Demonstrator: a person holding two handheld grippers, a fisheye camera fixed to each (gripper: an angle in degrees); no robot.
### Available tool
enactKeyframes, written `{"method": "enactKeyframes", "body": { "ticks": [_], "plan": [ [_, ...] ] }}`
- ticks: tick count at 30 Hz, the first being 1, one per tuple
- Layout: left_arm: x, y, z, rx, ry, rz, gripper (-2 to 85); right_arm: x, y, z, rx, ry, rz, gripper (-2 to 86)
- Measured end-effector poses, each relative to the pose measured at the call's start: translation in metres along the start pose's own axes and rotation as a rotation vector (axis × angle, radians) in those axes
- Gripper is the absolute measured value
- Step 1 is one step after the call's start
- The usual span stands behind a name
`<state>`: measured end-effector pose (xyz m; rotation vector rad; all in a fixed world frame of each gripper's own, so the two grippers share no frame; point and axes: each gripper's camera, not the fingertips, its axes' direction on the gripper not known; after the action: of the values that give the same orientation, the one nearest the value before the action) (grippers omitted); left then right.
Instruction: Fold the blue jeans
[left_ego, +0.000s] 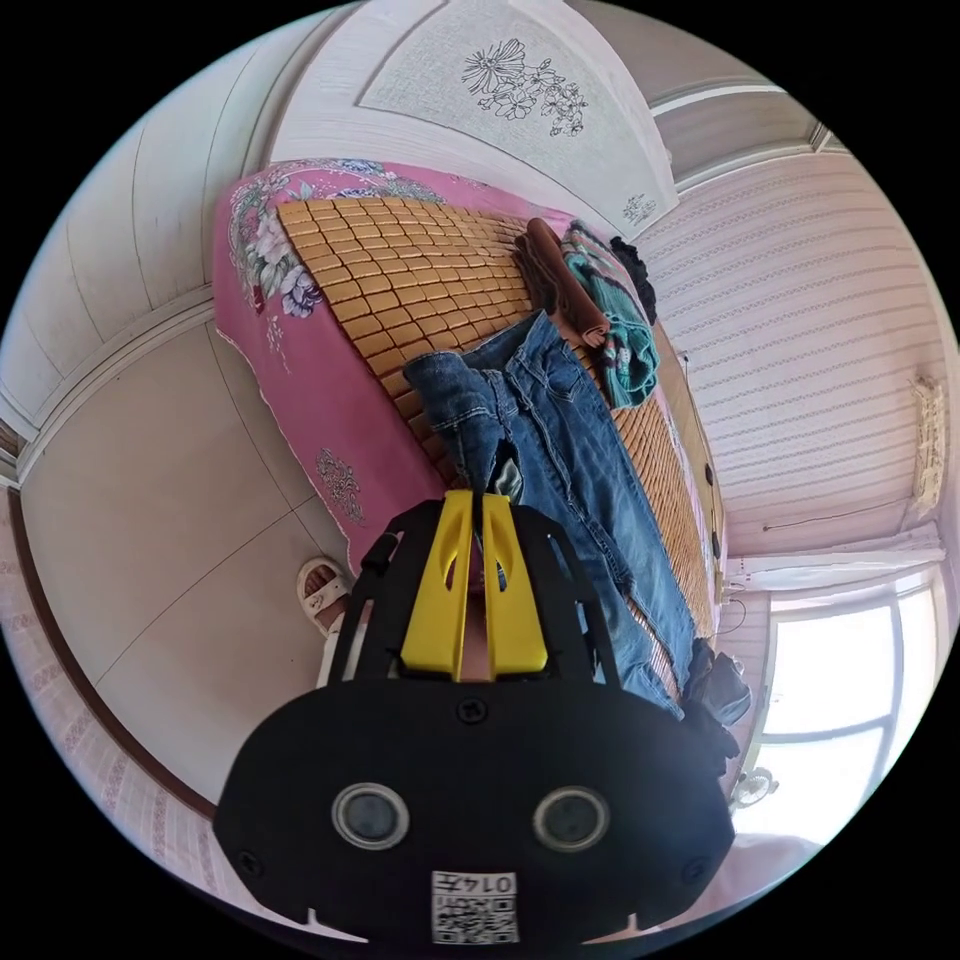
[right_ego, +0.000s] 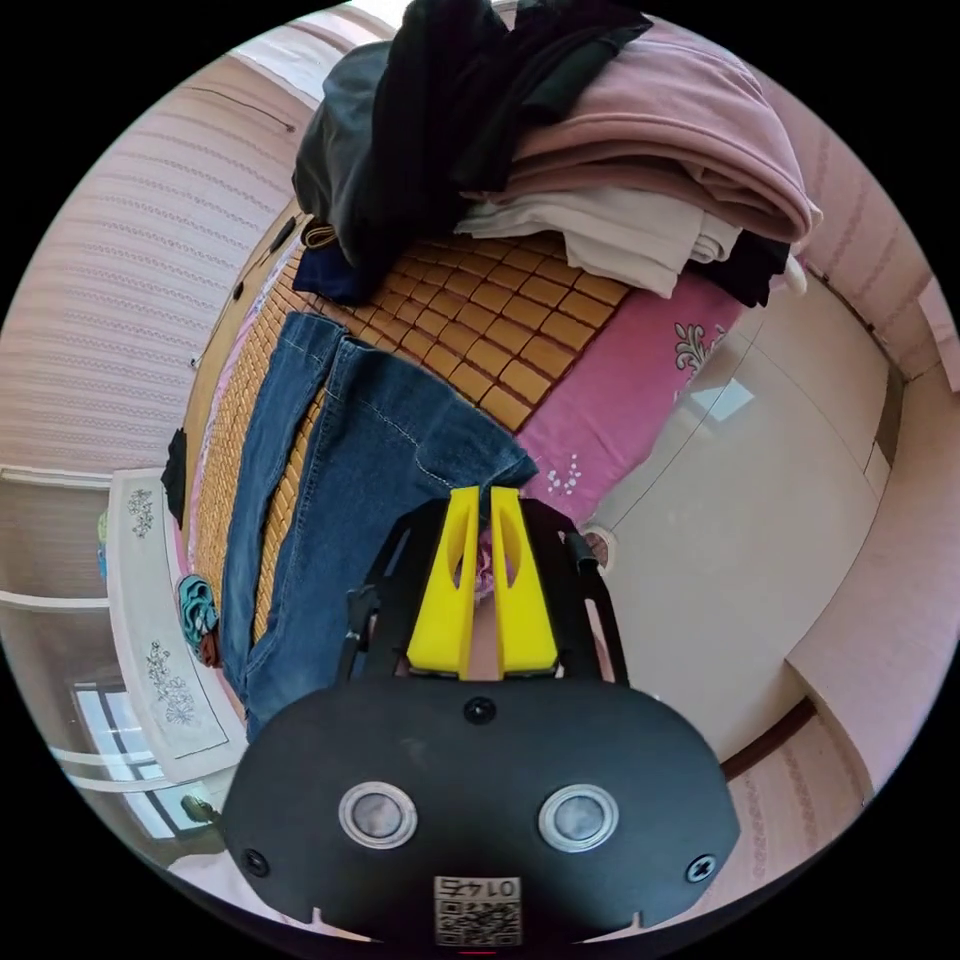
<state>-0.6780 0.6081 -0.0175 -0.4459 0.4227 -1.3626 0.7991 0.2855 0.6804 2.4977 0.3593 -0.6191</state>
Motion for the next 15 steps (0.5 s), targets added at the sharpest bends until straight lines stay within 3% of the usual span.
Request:
{"method": "enactKeyframes", "body": {
  "ticks": [6, 11, 15],
  "plan": [
    [0.017, 0.015, -0.01, -0.007, -0.05, 0.088, -1.0, 0.034, 0.013, -0.036, 0.067, -0.231, 0.022, 1.1],
    [0.022, 0.033, -0.023, 0.017, 0.016, 0.08, -1.0, 0.06, 0.03, -0.079, 0.157, -0.43, 0.028, 0.8],
    [0.042, 0.045, -0.032, 0.054, 0.039, 0.127, -1.0, 0.049, 0.028, -0.103, 0.187, -0.457, -0.054, 0.8]
  ]
}}
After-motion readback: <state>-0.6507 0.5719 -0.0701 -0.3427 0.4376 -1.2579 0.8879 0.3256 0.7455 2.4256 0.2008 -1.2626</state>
